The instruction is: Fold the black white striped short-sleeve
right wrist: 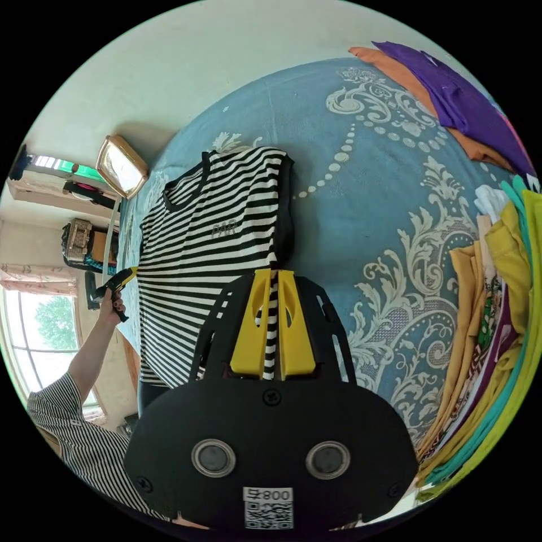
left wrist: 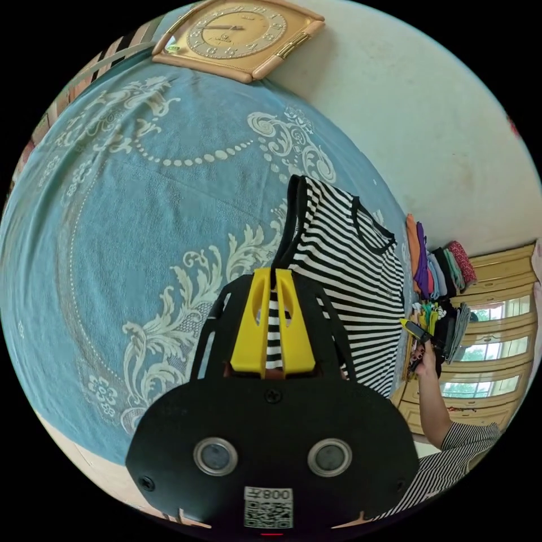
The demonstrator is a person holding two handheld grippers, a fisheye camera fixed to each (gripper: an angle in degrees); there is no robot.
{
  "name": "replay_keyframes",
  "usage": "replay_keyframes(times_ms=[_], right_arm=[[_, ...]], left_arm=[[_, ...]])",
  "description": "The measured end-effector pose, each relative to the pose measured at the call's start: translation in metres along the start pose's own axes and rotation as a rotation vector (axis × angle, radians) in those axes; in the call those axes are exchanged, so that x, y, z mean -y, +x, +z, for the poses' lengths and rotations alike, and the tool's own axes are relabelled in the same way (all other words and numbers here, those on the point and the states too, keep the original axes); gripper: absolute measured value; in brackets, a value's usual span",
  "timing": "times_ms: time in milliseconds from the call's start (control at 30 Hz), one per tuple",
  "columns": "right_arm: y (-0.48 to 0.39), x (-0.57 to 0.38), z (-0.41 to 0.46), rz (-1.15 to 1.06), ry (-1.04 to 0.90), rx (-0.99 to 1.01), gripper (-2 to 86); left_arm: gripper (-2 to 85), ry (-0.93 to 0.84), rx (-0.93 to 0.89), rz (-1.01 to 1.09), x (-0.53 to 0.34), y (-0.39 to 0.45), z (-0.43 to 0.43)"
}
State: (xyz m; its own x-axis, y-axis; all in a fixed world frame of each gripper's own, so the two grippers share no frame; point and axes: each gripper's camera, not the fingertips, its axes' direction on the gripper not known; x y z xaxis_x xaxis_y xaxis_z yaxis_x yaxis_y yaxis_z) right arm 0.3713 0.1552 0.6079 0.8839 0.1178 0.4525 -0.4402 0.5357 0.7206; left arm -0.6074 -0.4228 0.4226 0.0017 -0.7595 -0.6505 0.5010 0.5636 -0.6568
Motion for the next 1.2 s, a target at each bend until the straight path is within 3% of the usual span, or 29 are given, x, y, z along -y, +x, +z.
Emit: replay_keyframes(times_ms=[67,167,367,467,667,900,1000,1200], right_arm=[[-0.002,0.008,-0.003,-0.011,0.017,-0.027,2.4],[0.003,0.025,0.017,-0.003,-0.063,-0.015,2.1],[-0.001,0.057,0.0,0.047,0.088,-0.011,3.4],[-0.011,0.089,-0.005,0.008,0.159,-0.014,4.4],[-0.049,0.181,0.027,-0.078,0.12,-0.11,5.8],[-0.081,0.243,0.079,-0.107,0.04,-0.228,4.4],[-0.093,0.251,0.081,-0.145,0.04,-0.259,2.2],[-0.113,0.268,0.058,-0.169,0.145,-0.247,1.1]], left_arm=[[2.6,0.062,-0.032,0.001,0.01,-0.005,-0.001],[3.0,-0.006,0.004,-0.017,0.026,-0.015,0.025],[6.1,0.156,-0.114,-0.028,0.054,-0.014,0.033],[7.3,0.158,-0.13,0.029,0.085,-0.001,0.047],[8.3,0.128,-0.098,0.083,0.162,0.03,0.1],[5.8,0.102,-0.054,0.033,0.22,0.038,0.157],[3.7,0.11,-0.114,0.03,0.23,0.037,0.167],[3.1,0.212,-0.14,0.072,0.246,0.043,0.16]])
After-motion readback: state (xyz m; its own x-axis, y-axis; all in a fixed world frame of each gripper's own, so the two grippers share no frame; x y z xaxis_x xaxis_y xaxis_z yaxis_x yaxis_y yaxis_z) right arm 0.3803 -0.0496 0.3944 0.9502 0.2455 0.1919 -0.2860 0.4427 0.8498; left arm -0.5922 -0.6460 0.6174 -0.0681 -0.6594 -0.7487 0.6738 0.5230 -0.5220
